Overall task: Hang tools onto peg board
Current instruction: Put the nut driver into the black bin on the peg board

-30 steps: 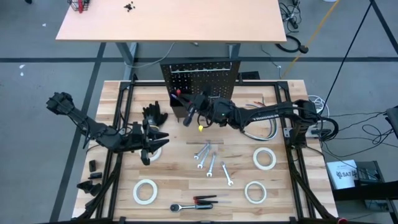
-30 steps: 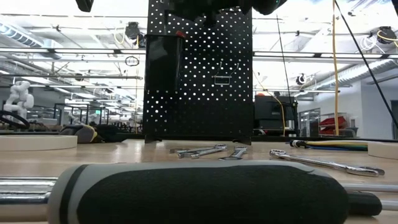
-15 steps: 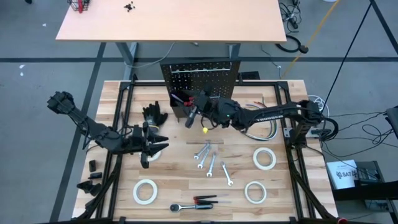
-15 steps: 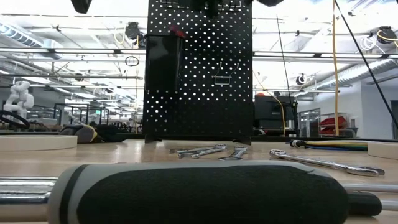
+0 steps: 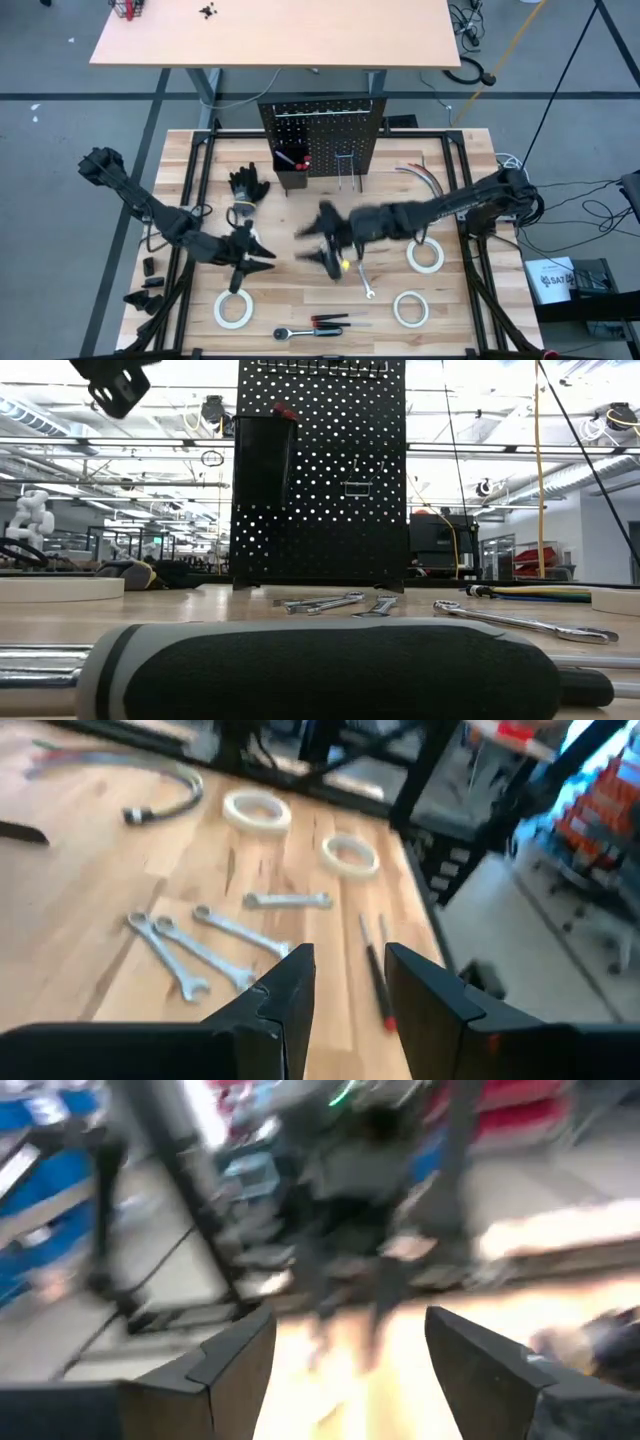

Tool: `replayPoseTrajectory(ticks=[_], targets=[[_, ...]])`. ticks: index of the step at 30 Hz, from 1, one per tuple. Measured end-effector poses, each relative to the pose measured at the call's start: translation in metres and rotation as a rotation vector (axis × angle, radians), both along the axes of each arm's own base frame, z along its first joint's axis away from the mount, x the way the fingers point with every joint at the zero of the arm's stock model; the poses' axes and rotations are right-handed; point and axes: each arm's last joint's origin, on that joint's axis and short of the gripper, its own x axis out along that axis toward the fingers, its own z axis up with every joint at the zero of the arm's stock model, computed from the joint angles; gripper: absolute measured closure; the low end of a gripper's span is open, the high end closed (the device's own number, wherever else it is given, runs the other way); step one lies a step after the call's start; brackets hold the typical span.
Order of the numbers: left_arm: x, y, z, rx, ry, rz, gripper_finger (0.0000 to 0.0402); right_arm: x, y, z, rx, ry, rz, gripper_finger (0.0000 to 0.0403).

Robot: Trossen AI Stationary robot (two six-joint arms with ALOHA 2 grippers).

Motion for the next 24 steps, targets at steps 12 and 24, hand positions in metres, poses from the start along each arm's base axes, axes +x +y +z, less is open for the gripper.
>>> replayPoseTrajectory(ticks=[12,24], targets=[[0.024,-0.022,-0.038,0.153,0.103,-0.205,0.0276,-0.033,0.128,-0.074,0.128,0.390,0.190,0.0190],[0.052,-0.039,-0.057,0.072,-0.026,-0.186,0.0276,-0.030,0.151,-0.151,-0.087,0.551,0.146,0.0210]])
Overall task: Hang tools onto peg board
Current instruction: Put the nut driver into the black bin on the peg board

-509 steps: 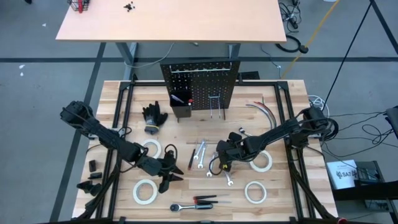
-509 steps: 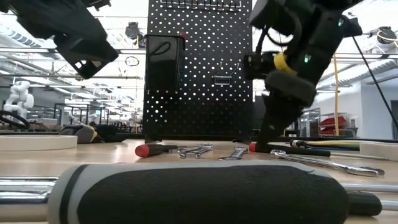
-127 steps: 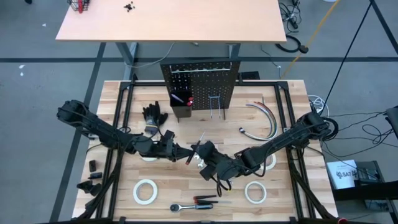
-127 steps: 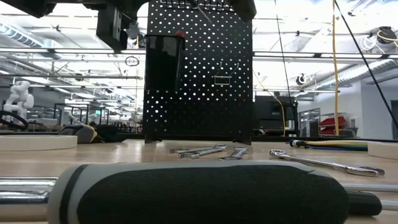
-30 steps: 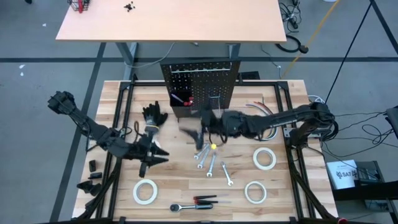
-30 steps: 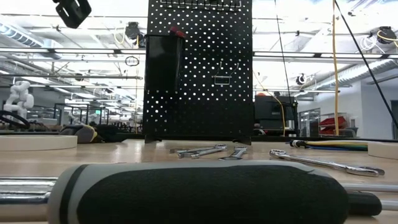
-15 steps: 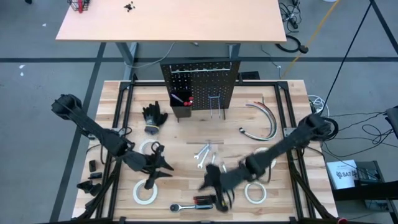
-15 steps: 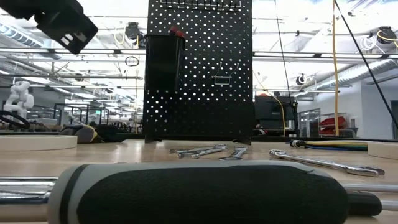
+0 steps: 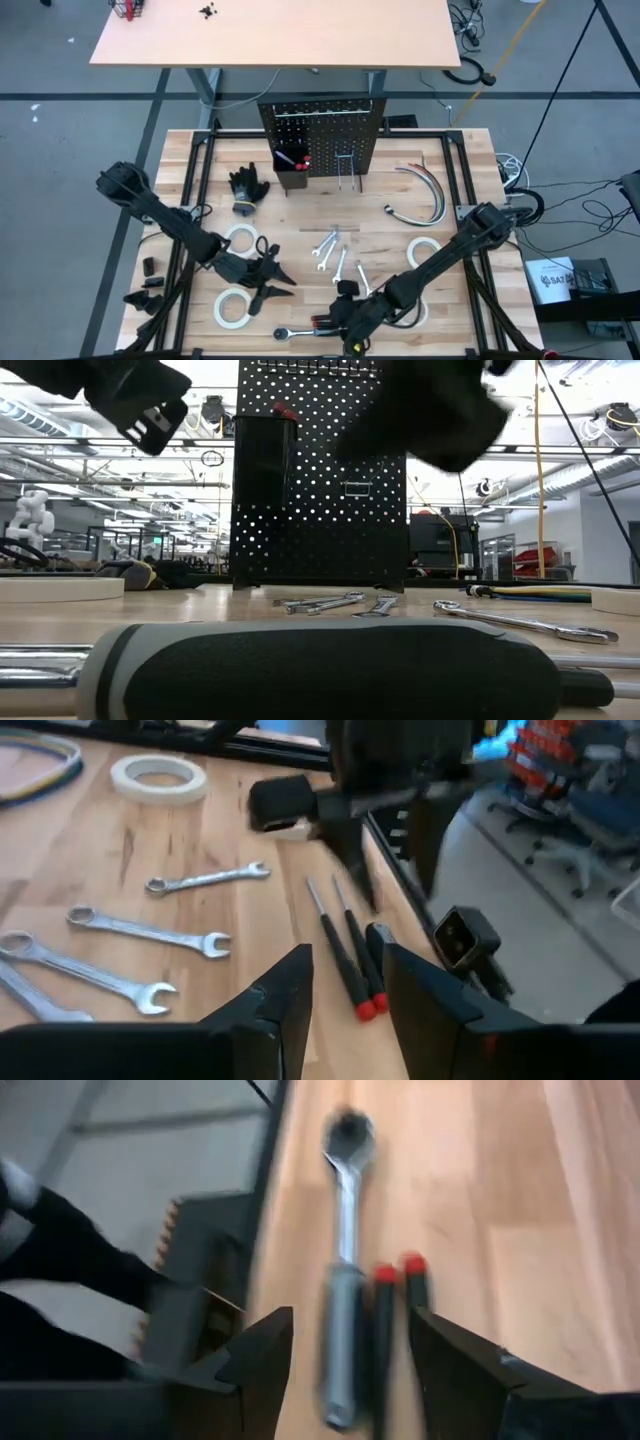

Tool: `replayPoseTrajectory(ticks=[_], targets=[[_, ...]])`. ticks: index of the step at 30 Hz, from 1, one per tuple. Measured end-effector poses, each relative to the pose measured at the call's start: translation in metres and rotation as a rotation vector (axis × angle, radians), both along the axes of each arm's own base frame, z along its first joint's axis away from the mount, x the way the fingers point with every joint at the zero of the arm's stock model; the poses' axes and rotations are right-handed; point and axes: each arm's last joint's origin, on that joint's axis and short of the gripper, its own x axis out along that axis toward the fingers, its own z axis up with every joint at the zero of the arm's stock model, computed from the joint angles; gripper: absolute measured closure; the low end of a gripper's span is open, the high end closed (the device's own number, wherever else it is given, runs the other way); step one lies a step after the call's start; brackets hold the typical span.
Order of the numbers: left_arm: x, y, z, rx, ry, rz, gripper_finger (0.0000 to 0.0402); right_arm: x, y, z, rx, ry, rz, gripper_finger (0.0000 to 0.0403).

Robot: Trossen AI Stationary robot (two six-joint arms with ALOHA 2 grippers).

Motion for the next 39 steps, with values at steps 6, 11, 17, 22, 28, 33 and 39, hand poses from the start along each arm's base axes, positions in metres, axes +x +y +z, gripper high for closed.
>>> replayPoseTrajectory(ticks=[6,11,17,22,28,33,39], targets=[[0.005,-0.005,-0.011,-0.109,0.039,0.060,0.0276,-0.001,-0.004,-0.023,-0.149,0.058,-0.012,0.0227],[0.007,-0.013,-0.005,-0.151,0.028,0.089,0.0276,-0.001,-0.005,-0.029,-0.199,0.069,0.020,0.0241],[0.010,-0.020,0.007,-0.151,-0.030,0.165,0.0276,0.003,-0.009,-0.032,-0.238,0.054,0.016,0.0253],[0.011,-0.022,0.012,-0.156,-0.044,0.175,0.0276,0.008,-0.005,-0.046,-0.222,0.037,0.018,0.0257],[0.011,-0.022,0.012,-0.158,-0.045,0.175,0.0276,0.011,-0.002,-0.064,-0.249,0.029,-0.028,0.0260],[0.011,-0.022,0.012,-0.158,-0.045,0.176,0.0276,0.012,-0.006,-0.069,-0.273,0.033,-0.075,0.0291],[0.011,-0.022,0.012,-0.155,-0.047,0.185,0.0276,0.017,-0.014,-0.069,-0.283,0.034,-0.086,0.0366]])
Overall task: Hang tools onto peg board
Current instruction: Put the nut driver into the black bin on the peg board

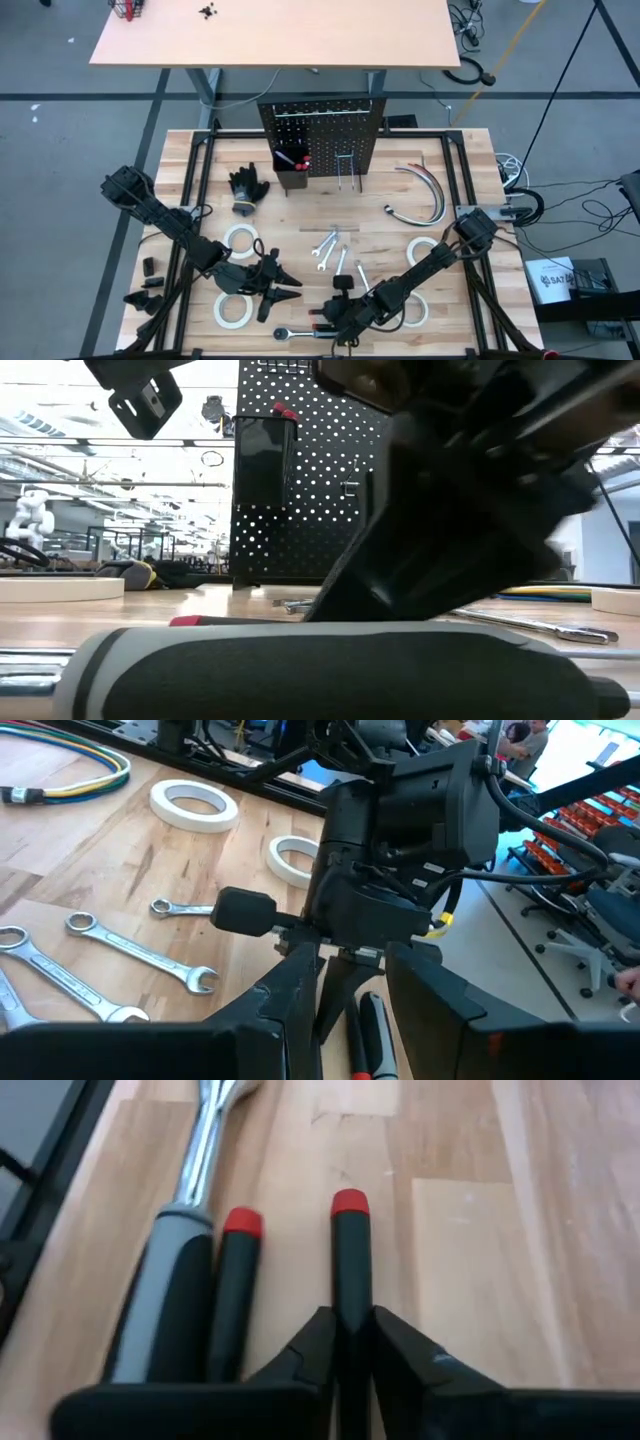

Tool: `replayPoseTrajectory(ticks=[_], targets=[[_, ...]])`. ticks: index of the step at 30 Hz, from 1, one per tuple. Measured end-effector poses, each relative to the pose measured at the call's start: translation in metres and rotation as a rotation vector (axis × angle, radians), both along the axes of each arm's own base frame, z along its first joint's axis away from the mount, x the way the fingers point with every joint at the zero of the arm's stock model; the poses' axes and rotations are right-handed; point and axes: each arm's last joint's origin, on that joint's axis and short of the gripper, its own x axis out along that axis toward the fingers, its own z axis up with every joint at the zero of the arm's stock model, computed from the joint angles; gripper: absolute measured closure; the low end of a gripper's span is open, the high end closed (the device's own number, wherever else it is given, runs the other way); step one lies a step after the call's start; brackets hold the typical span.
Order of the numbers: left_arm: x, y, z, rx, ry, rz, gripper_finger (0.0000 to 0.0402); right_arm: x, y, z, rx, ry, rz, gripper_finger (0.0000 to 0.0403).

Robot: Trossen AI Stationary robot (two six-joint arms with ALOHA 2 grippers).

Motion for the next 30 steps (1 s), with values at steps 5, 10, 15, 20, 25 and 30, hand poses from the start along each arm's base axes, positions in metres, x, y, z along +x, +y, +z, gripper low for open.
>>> replayPoseTrajectory(ticks=[5,10,15,20,25,30], targets=[[0.000,0.000,0.000,0.002,-0.002,0.007,0.0276,0.000,-0.003,0.005,-0.002,-0.006,-0.017,0.0370],[-0.001,0.000,0.003,-0.017,-0.015,0.006,0.0276,-0.003,-0.009,0.032,0.004,-0.043,-0.034,0.0370],[-0.003,0.000,0.019,-0.050,-0.109,-0.005,0.0276,-0.007,-0.012,0.082,0.039,-0.166,-0.041,0.0370],[-0.008,0.003,0.034,-0.017,-0.183,-0.021,0.0276,-0.019,-0.015,0.132,0.092,-0.283,-0.014,0.0370],[-0.015,0.004,0.058,0.014,-0.344,-0.072,0.0276,-0.035,-0.020,0.176,0.156,-0.386,-0.003,0.0370],[-0.018,0.005,0.073,-0.013,-0.490,-0.115,0.0276,-0.040,-0.021,0.212,0.156,-0.609,0.009,0.0370]])
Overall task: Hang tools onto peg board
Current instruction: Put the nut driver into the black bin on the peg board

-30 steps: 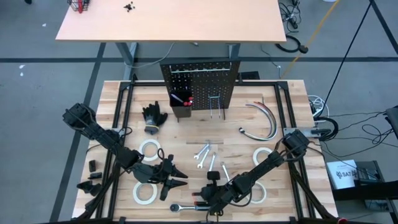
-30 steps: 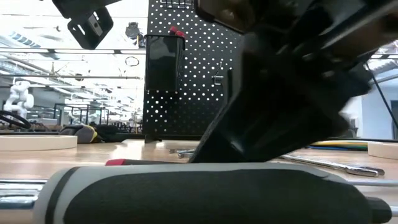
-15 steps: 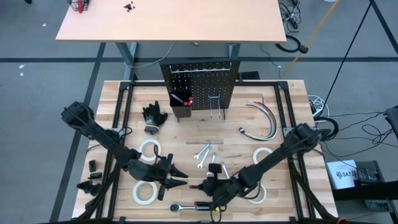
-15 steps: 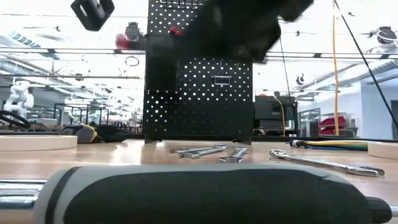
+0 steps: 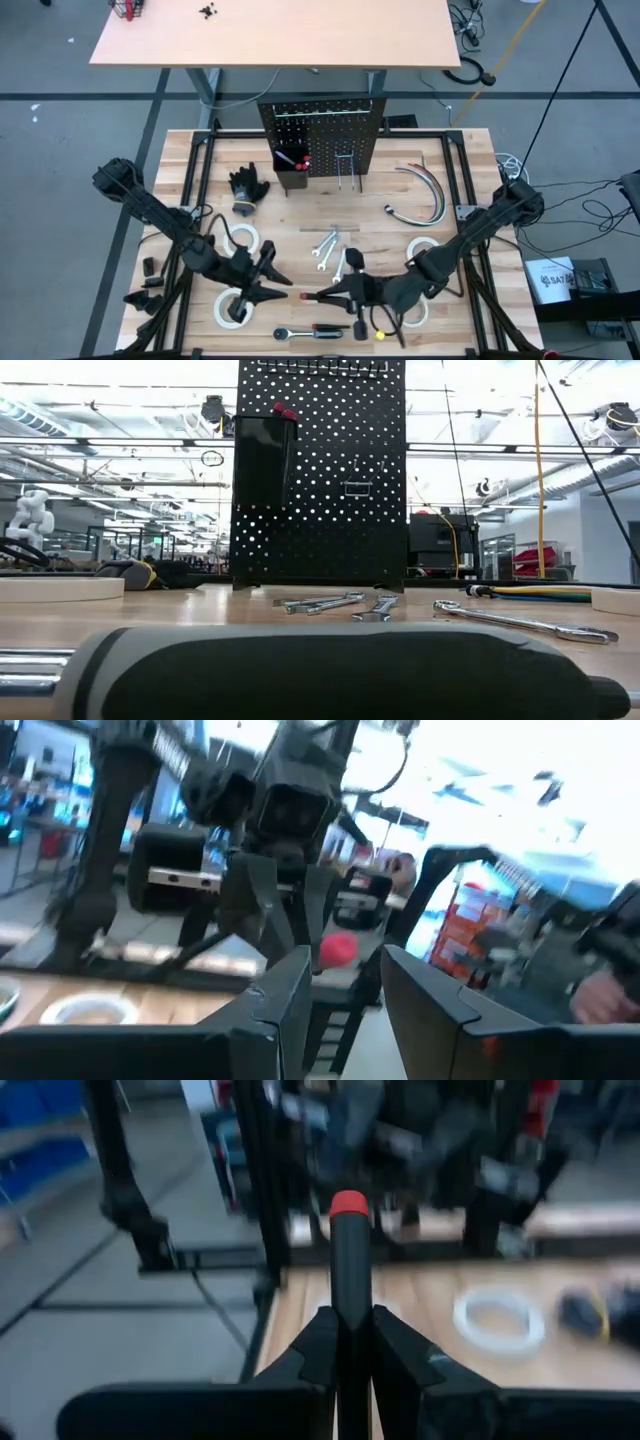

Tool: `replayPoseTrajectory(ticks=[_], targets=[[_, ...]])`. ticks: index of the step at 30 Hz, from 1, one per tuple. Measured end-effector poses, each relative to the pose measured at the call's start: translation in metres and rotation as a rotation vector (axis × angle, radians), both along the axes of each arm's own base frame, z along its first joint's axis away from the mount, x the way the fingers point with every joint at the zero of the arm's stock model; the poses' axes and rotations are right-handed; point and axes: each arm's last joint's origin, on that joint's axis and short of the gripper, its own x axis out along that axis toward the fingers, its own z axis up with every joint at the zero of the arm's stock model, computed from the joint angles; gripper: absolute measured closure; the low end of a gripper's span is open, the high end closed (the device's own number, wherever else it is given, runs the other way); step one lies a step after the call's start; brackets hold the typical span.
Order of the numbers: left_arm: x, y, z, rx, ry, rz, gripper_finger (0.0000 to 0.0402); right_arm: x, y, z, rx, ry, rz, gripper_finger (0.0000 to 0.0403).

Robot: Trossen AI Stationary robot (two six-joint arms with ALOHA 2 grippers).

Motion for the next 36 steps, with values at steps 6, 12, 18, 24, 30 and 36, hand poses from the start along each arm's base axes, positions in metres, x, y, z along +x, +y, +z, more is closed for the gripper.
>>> replayPoseTrajectory(ticks=[6,12,18,24,30,36], targets=[[0.000,0.000,0.001,-0.013,-0.011,0.009,0.0276,0.004,-0.002,0.021,0.025,-0.200,0.001,0.0370],[0.005,-0.003,0.002,0.068,-0.034,0.054,0.0276,0.006,-0.007,0.031,0.063,-0.280,-0.017,0.0370],[0.018,-0.011,0.012,0.118,-0.072,0.068,0.0275,0.008,-0.008,0.030,0.045,-0.273,-0.021,0.0370],[0.028,-0.010,0.014,0.115,-0.067,0.124,0.0246,0.008,-0.008,0.028,0.024,-0.263,-0.019,0.0370],[0.029,-0.006,0.016,0.095,-0.069,0.168,0.0235,0.008,-0.009,0.027,0.012,-0.247,-0.039,0.0370],[0.028,-0.006,0.019,0.173,-0.126,0.183,0.0234,0.012,-0.016,0.023,0.004,-0.219,-0.063,0.0370]])
